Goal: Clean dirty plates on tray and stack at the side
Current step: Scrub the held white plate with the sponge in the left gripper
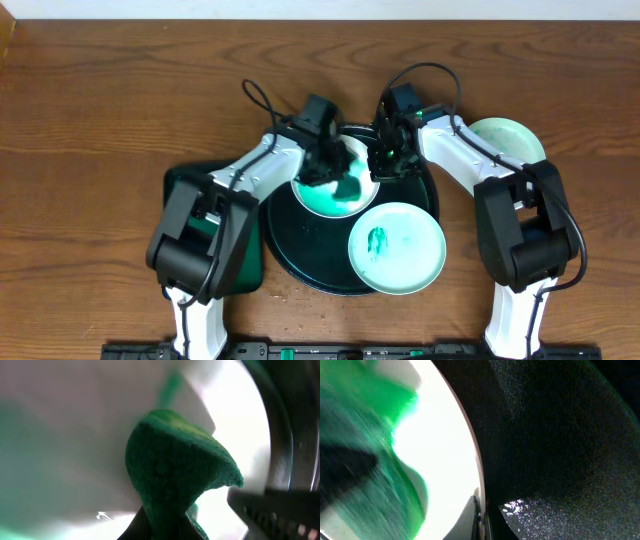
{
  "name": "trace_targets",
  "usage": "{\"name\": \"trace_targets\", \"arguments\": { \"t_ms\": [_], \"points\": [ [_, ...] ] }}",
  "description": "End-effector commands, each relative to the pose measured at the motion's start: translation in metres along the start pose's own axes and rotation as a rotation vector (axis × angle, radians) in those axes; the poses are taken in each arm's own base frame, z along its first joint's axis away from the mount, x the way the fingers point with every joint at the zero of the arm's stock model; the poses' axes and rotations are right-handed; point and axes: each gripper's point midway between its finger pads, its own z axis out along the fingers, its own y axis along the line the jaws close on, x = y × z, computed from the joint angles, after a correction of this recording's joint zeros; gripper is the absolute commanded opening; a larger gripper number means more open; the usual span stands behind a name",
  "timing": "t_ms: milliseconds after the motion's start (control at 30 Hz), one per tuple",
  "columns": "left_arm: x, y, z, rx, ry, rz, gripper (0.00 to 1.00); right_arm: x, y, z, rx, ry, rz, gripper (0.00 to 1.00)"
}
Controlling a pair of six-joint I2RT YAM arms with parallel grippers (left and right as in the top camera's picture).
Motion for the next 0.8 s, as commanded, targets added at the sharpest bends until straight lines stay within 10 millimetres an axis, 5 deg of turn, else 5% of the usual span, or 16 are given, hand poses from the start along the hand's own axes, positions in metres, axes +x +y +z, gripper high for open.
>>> {"name": "trace_targets", "arguments": {
  "t_ms": [0,267,500,767],
  "points": [
    [-0.031,0.058,0.007,-0.161,-0.087,-0.054,0.07,0.018,-0.012,0.017,0.056,0.077,0.001,0.01],
    [-0.042,0.104,0.000,-0.335,-0.128,-0.048,0.07,0.020,-0.013,0.016,0.061,0.082,0.002,0.01],
    [-0.024,0.166,-0.034,-0.706,-0.110,-0.039,0.07,0.020,-0.014,0.016,0.065,0.081,0.002,0.01],
    [0.007,0.167,-0.036,-0.737,0.019,-0.017,0.07,0.018,-0.014,0.017,0.063,0.073,-0.001,0.01]
  ]
}}
